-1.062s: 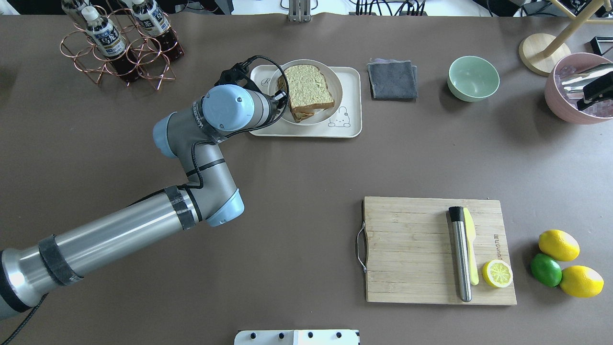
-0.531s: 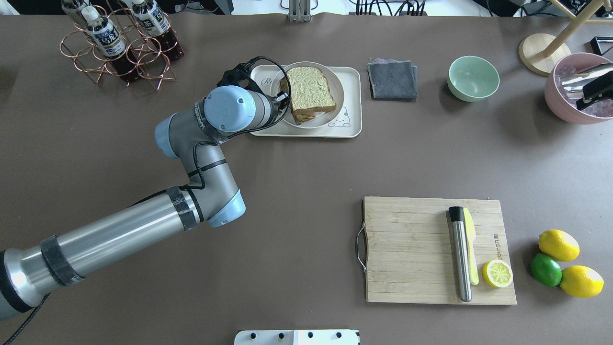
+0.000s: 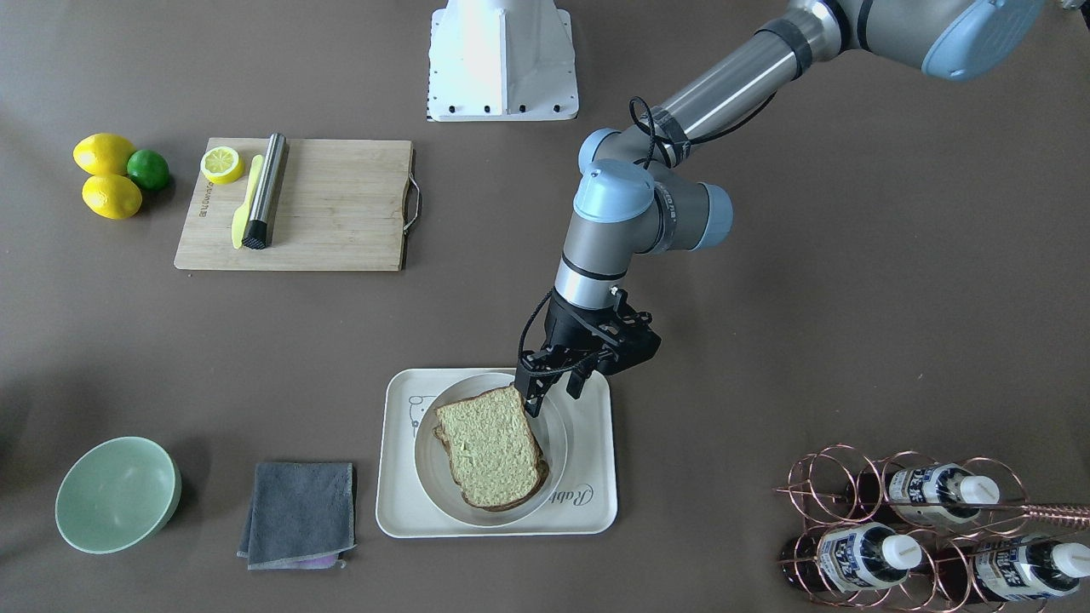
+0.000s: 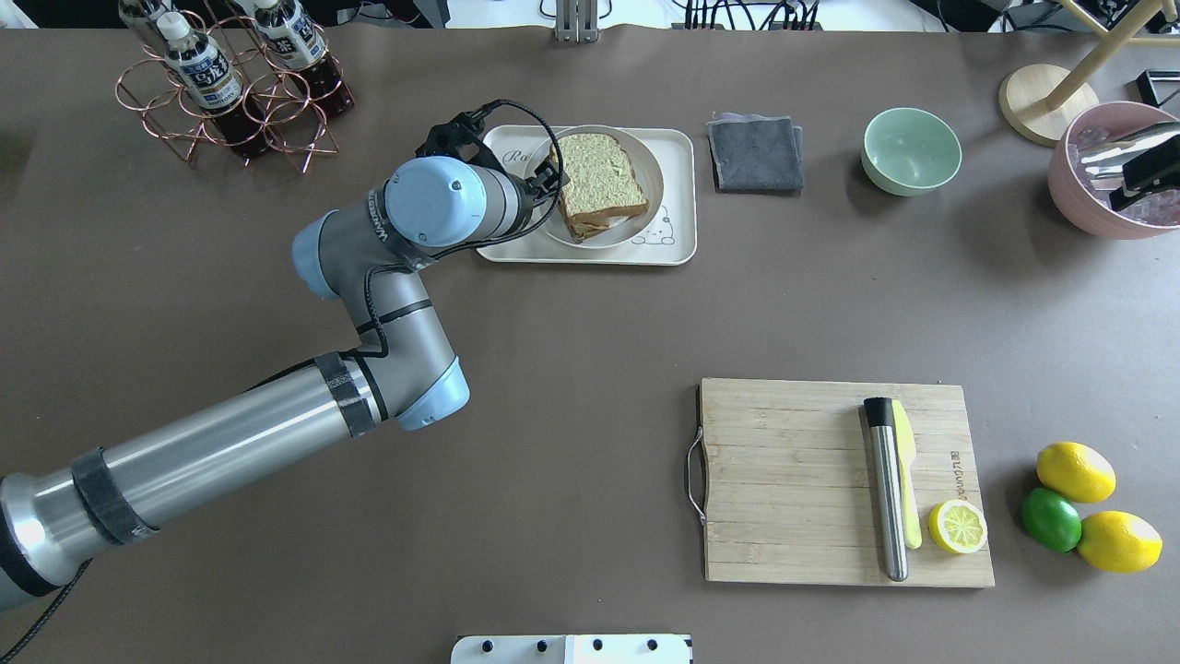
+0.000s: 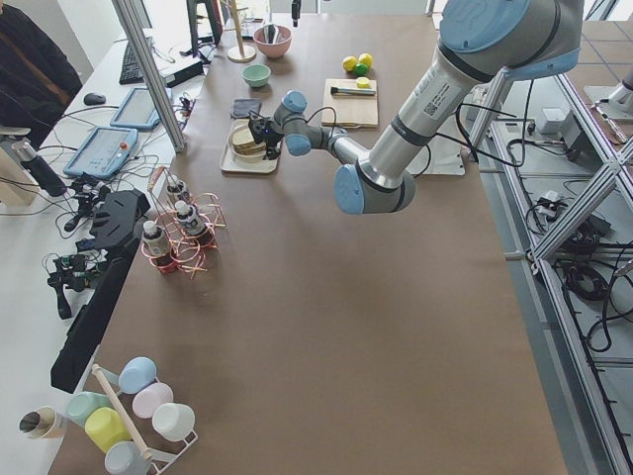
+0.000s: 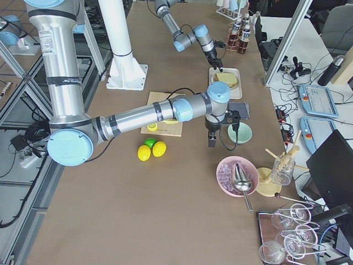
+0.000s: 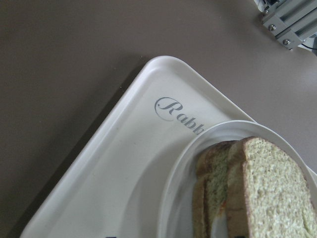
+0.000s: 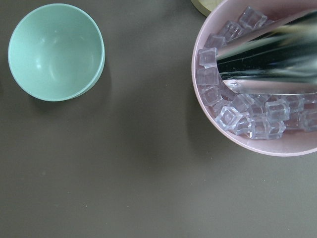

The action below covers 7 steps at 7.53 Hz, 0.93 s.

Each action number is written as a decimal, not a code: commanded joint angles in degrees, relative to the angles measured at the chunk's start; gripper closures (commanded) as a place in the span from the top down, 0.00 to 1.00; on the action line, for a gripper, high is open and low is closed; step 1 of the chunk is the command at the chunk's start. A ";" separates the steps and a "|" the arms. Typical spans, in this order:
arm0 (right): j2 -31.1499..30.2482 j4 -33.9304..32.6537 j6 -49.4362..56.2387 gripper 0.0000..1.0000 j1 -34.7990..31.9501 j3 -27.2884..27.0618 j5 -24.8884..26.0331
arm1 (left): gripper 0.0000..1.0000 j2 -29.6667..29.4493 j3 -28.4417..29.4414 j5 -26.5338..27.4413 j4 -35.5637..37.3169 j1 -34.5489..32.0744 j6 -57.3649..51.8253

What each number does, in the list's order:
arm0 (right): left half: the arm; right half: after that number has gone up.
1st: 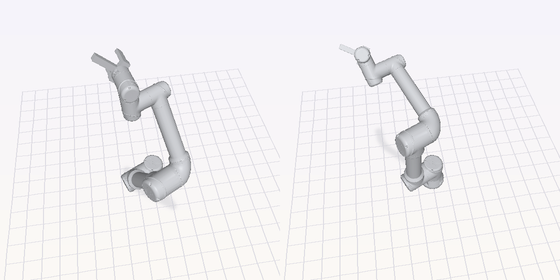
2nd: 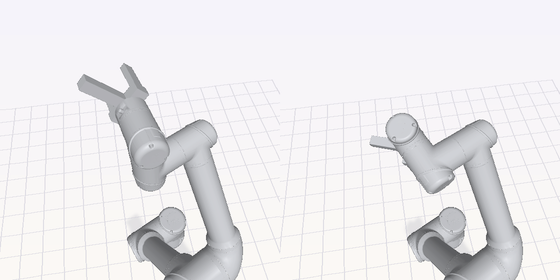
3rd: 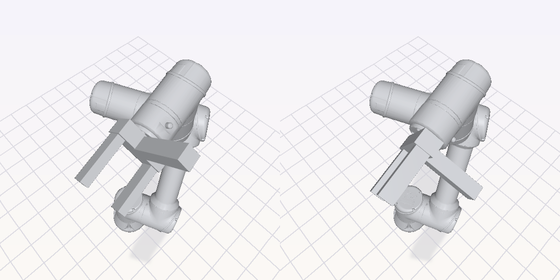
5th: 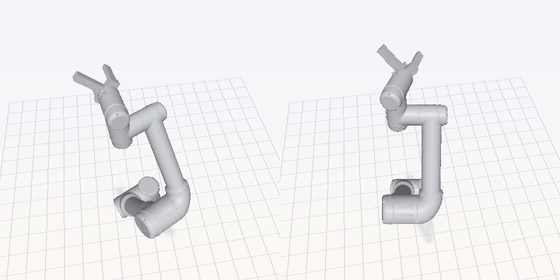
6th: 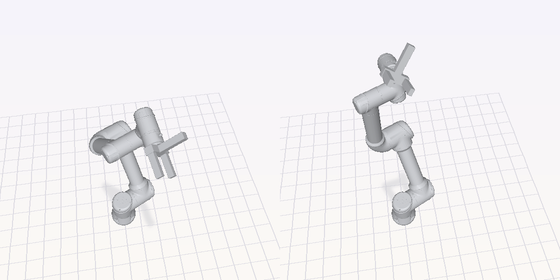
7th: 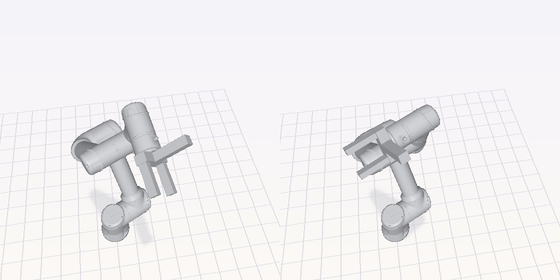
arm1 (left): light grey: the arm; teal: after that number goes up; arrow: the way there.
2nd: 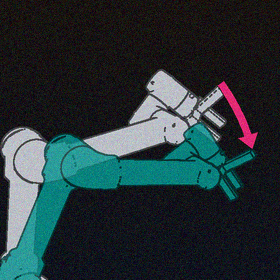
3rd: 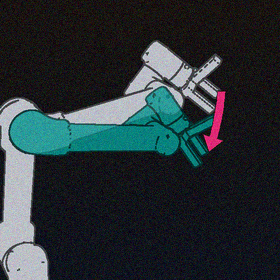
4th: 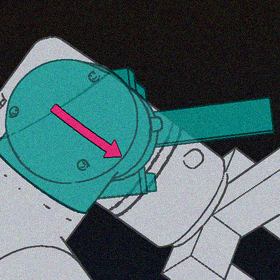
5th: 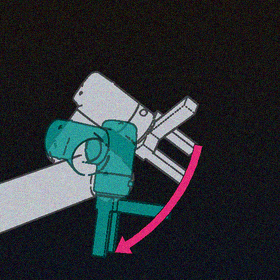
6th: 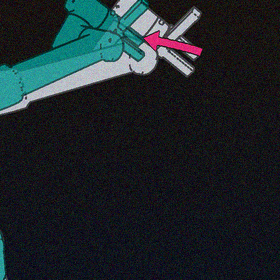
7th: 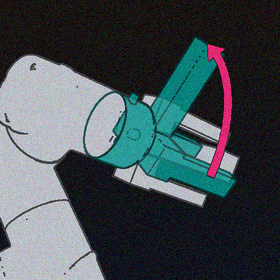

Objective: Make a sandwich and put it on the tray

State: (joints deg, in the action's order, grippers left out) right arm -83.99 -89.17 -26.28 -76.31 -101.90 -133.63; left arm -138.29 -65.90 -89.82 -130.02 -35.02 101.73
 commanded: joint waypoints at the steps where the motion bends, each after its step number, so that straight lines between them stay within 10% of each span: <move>1: -0.12 -0.04 0.00 0.99 -0.77 -0.14 -1.01 | 0.94 0.91 -2.81 -5.50 0.55 -5.56 -2.14; 7: -2.50 -0.21 0.79 0.99 -3.66 -1.72 -2.16 | 0.97 21.81 -28.39 -9.58 1.52 -13.64 -18.21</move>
State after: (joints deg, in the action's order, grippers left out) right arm -86.11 -89.28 -25.64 -78.95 -103.56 -135.71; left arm -122.77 -87.72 -99.19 -128.23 -44.47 90.13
